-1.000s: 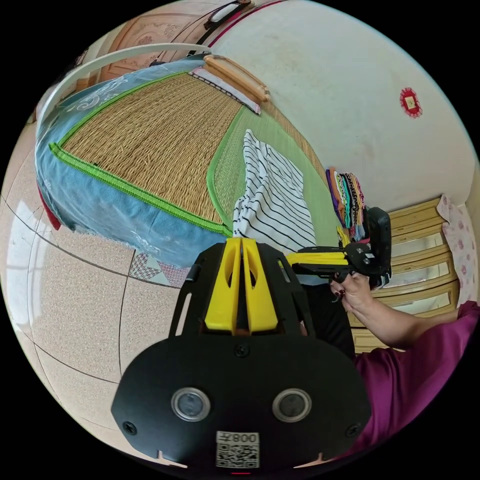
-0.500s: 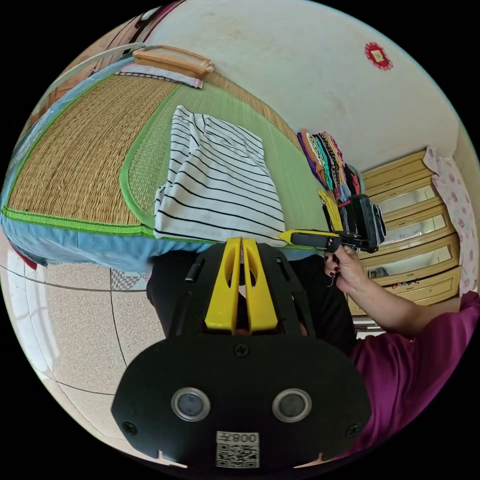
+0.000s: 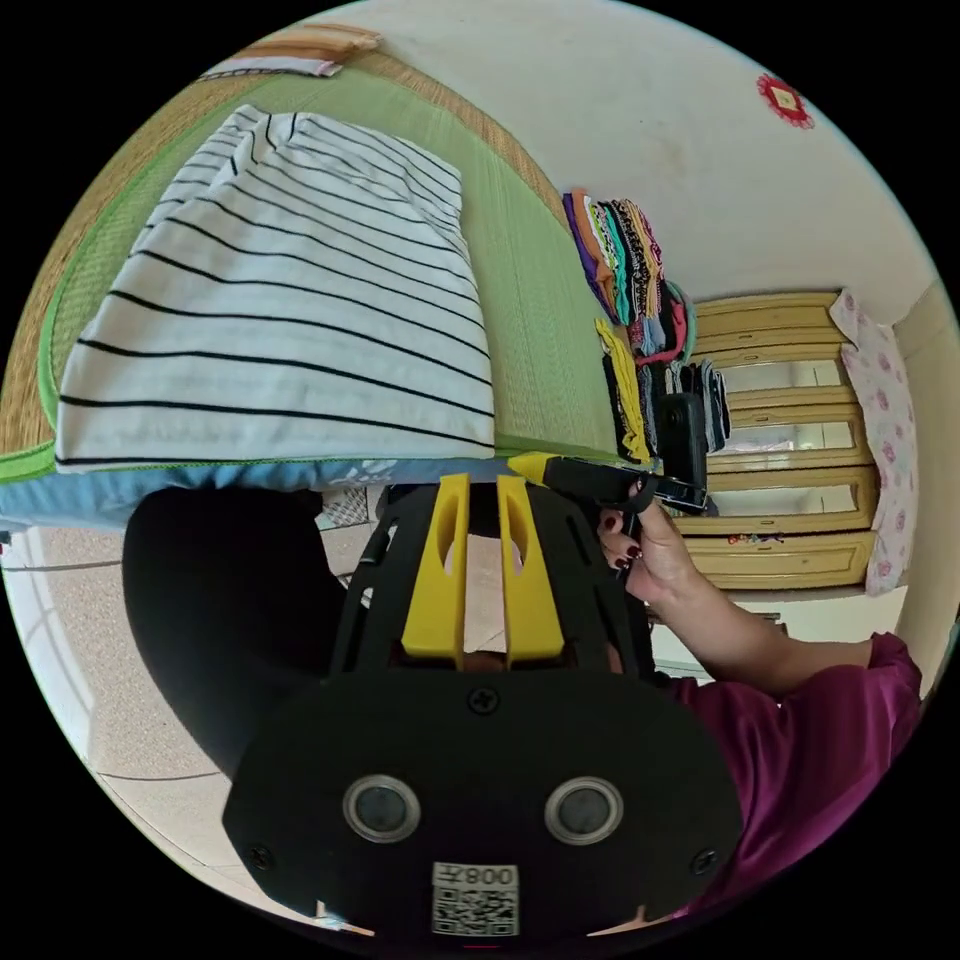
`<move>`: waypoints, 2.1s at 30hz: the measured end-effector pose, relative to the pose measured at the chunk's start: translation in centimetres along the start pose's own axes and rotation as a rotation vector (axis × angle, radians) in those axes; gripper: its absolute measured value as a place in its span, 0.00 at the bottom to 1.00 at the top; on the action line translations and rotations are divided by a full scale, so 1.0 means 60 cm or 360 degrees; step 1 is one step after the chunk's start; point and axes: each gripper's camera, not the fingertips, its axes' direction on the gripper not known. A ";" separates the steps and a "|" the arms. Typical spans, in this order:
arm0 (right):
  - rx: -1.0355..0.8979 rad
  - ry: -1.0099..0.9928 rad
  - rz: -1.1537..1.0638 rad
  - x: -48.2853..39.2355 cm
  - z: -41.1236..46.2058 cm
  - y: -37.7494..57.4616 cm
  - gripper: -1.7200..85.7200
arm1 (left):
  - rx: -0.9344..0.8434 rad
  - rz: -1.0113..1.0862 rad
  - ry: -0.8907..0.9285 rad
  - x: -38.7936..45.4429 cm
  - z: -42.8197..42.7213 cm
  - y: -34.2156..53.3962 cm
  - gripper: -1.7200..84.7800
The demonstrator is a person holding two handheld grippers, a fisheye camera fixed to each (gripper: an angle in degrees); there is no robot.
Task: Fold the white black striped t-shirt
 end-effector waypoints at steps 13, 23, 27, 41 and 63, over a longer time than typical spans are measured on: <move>0.0065 -0.0291 0.0137 0.130 0.039 0.025 0.13 | 0.0152 -0.0337 0.0422 -0.088 0.045 0.034 0.04; 0.0050 -0.0469 0.0203 0.178 0.116 0.012 0.13 | 0.0205 -0.0326 0.0523 -0.102 0.038 0.077 0.03; 0.0062 -0.0551 0.0245 0.196 0.141 0.011 0.13 | 0.0223 -0.0341 0.0563 -0.113 0.037 0.096 0.03; 0.0080 -0.0672 0.0271 0.213 0.196 0.015 0.05 | 0.0249 -0.0307 0.0552 -0.145 0.000 0.171 0.03; 0.0105 -0.0709 0.0154 0.128 0.193 -0.003 0.04 | 0.0887 -0.0822 0.0600 -0.369 -0.195 0.398 0.14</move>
